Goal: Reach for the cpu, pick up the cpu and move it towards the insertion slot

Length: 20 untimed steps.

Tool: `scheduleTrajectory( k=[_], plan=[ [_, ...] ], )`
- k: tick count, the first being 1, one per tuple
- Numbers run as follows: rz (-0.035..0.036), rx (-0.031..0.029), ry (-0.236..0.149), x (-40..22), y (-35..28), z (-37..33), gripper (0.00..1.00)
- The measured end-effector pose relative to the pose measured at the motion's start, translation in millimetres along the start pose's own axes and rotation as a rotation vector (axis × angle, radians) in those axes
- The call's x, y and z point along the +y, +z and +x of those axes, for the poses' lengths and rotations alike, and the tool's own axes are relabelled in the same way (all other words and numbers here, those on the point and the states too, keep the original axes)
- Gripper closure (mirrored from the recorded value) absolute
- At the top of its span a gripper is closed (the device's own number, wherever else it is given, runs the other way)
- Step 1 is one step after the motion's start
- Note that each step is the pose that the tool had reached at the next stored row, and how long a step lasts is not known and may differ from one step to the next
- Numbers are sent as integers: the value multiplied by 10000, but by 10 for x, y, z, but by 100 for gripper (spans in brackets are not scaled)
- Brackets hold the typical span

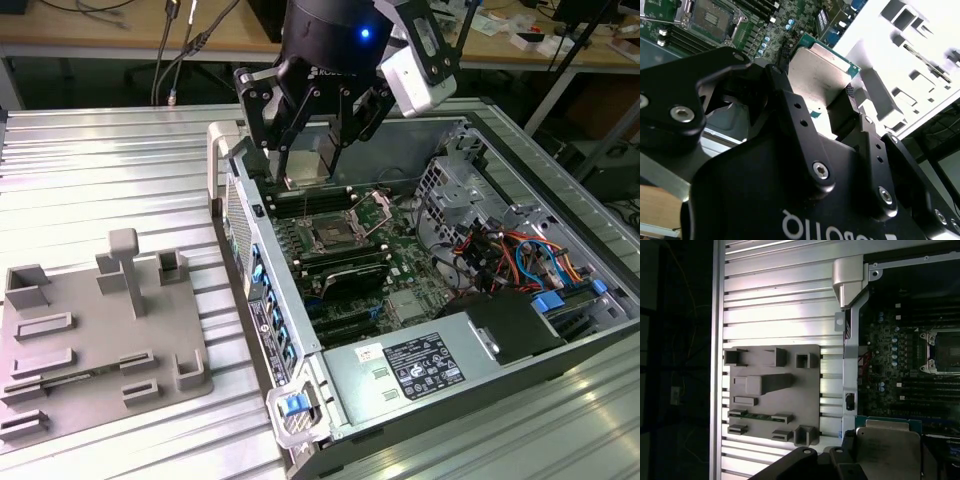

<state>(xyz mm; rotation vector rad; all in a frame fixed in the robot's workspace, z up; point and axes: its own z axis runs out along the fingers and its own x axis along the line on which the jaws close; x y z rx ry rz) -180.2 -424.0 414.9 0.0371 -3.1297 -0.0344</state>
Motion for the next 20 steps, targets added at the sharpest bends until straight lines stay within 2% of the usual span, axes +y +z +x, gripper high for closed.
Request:
scheduleTrajectory(
  k=[7,11,15,20],
  plan=[
    [1,0,-2,-2,-1,-85,45],
    [1,1,-3,3,-2,-155,45],
    [1,0,-3,25,-2,-167,45],
    [1,0,-1,82,0,-170,45]
  ],
)
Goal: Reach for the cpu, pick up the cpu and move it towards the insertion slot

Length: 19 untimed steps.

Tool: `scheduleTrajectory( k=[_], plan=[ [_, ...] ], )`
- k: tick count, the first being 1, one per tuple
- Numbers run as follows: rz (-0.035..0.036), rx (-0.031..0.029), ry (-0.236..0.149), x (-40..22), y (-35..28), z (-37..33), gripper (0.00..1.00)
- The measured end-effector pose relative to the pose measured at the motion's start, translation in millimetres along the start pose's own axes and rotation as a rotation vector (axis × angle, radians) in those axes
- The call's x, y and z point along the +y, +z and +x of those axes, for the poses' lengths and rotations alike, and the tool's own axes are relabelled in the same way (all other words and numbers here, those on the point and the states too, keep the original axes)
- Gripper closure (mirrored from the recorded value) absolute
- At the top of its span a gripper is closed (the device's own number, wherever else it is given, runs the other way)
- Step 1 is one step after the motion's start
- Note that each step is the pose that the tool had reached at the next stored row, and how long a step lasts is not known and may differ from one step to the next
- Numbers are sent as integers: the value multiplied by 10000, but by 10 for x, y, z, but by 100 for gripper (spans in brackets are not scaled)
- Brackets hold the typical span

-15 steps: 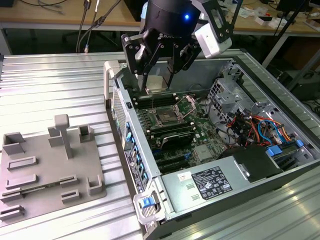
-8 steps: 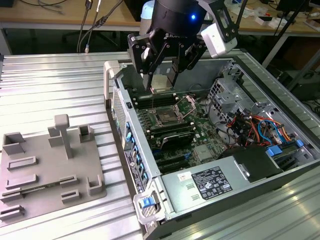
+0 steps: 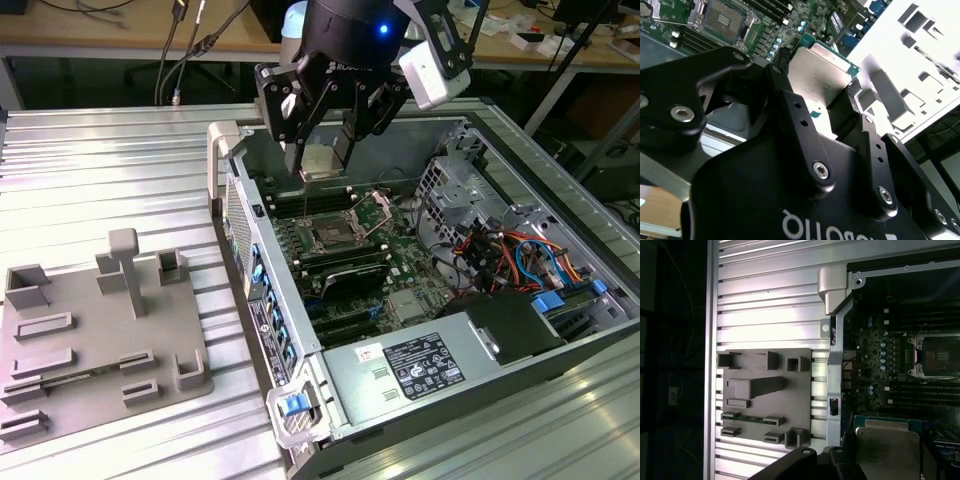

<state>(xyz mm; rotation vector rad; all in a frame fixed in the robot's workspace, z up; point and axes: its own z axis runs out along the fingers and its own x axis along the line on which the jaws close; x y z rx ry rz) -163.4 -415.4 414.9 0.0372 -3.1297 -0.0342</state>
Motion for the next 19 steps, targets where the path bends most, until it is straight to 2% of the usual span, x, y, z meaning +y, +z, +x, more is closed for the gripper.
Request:
scheduleTrajectory(
  k=[4,8,19],
  plan=[
    [0,0,2,31,0,-30,45],
    [-1,0,3,59,0,-113,45],
    [0,0,3,95,-1,-252,45]
  ],
)
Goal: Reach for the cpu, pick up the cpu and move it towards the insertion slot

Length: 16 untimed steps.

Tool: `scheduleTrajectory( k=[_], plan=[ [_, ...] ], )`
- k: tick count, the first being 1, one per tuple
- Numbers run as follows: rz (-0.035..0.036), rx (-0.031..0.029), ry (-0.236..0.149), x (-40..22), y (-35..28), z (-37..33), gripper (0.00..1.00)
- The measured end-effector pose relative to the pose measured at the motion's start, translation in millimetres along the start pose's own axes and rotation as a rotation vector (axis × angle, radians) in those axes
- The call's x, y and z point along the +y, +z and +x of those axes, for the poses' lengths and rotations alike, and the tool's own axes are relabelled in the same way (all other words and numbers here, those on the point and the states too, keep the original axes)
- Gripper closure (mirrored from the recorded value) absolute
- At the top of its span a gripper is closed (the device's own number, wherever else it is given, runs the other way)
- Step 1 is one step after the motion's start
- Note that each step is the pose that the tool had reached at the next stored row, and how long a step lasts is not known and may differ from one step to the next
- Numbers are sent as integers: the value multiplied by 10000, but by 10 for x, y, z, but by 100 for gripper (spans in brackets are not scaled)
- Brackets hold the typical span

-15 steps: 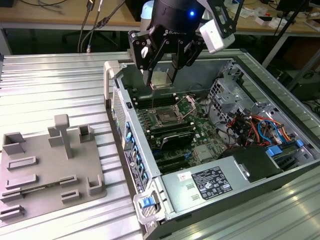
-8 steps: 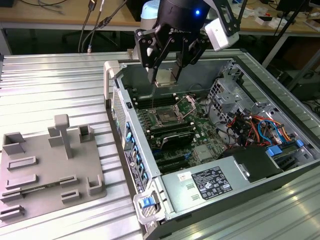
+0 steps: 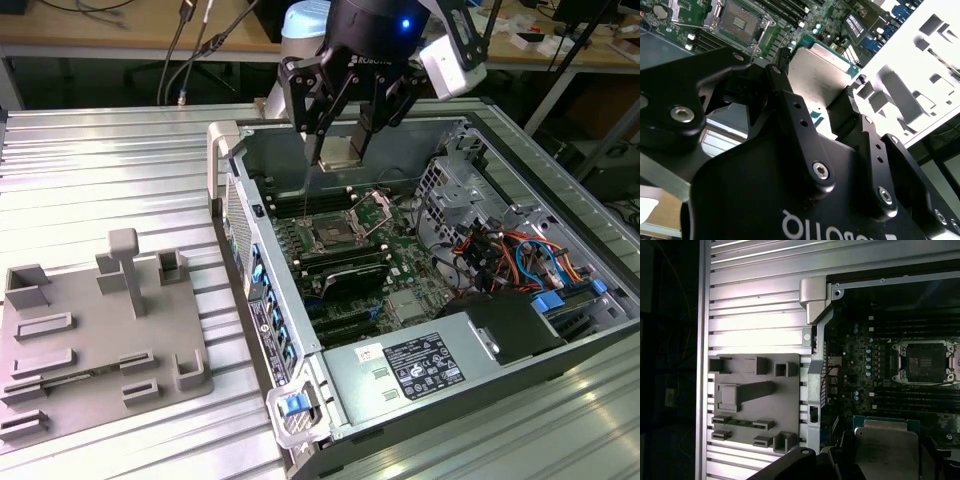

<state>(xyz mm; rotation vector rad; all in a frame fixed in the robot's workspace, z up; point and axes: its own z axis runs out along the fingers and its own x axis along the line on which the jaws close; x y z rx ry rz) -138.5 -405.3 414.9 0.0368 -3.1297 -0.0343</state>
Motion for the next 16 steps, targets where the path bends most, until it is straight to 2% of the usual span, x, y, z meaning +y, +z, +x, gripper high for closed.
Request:
scheduleTrajectory(
  k=[9,16],
  plan=[
    [0,0,0,43,0,-106,45],
    [0,0,0,74,0,-144,45]
  ],
)
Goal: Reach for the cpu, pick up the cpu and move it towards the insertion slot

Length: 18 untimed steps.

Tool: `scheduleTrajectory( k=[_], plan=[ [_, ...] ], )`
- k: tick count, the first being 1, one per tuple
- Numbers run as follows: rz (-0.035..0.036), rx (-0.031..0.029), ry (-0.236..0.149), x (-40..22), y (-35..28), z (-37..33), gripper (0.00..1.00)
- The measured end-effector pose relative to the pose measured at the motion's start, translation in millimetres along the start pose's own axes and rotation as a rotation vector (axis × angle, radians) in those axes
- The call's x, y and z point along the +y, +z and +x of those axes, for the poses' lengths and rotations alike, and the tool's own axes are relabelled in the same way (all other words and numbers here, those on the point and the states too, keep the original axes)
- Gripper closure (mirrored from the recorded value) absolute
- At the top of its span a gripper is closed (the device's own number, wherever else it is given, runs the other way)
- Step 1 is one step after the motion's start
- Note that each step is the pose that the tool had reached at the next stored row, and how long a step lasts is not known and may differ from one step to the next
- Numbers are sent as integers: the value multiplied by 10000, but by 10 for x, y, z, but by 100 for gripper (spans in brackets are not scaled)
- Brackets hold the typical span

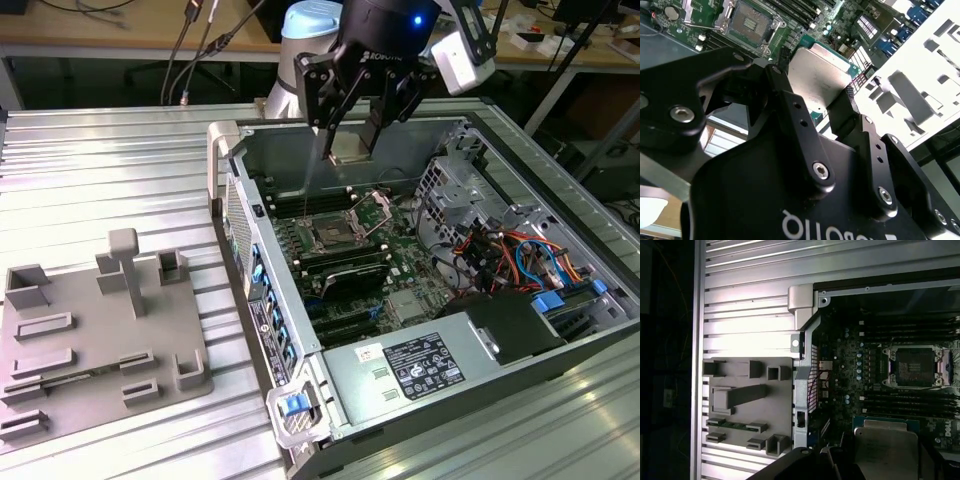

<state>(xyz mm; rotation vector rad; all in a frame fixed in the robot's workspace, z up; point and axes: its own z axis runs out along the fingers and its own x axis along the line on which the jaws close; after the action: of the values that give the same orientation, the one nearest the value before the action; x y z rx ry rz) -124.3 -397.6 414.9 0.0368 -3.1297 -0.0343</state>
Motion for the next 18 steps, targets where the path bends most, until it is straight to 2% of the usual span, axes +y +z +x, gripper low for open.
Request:
scheduleTrajectory(
  k=[6,18],
  plan=[
    [1,0,-1,48,0,-41,45],
    [1,0,0,156,2,-171,45]
  ],
)
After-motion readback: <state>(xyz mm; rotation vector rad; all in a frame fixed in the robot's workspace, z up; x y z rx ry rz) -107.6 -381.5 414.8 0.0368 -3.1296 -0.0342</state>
